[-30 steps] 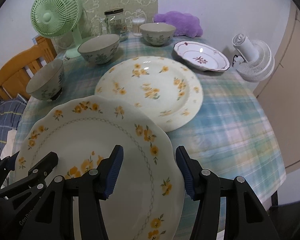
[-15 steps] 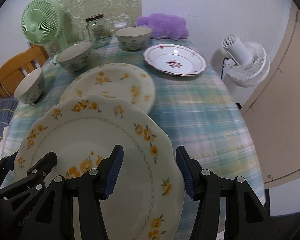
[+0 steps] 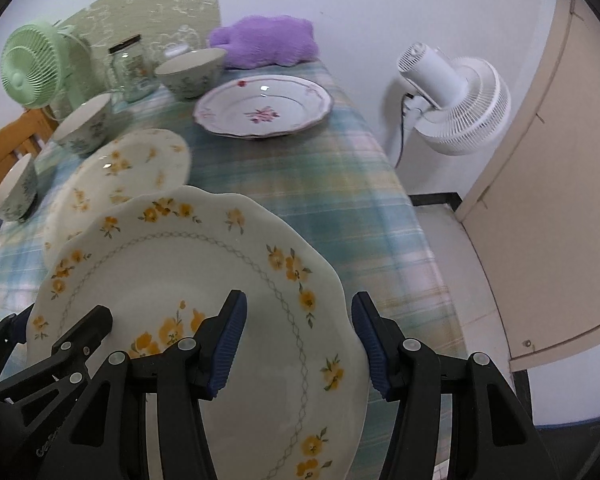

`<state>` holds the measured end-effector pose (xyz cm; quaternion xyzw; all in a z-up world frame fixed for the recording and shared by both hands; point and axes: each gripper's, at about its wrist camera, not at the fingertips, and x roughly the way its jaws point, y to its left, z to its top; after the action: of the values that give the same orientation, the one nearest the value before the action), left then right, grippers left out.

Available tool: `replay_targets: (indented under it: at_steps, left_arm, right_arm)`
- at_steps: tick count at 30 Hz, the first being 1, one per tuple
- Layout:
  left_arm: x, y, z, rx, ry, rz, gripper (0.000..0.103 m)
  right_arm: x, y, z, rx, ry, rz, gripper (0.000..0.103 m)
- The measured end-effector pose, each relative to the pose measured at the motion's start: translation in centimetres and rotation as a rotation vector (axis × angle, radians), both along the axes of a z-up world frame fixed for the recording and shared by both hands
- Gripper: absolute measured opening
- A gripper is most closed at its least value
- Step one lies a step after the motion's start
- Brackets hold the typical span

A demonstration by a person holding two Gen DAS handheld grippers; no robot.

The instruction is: Organize plates and bowls

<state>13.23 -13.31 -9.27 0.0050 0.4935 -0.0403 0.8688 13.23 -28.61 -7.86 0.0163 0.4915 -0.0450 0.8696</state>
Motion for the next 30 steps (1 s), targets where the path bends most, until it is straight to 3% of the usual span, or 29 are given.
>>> replay_targets:
  at_steps: [14,23,26,30]
  left_arm:
    - [1.8,-3.8,-2.9,0.008,0.07,-0.028,0.063]
    - [2.4,-4.0,-3.6,0.005,0.061,-0.001,0.064]
    - [2.6,-4.2,-3.3,0.031,0.069,-0.006,0.066]
    - [2.3,-3.9,-2.0,0.027,0.066,-0.011,0.078]
  right_arm:
    - [0.9,-4.5,-3.0,0.016,0.069,-0.041,0.058]
    - [2.1,-4.9,-4.1,0.032,0.074,-0.019,0.058]
    - [2.4,-5.2,-4.0,0.052,0.078,-0.021,0.058]
    - [2.4,-5.0,-2.7,0.062,0.048,-0.007,0.061]
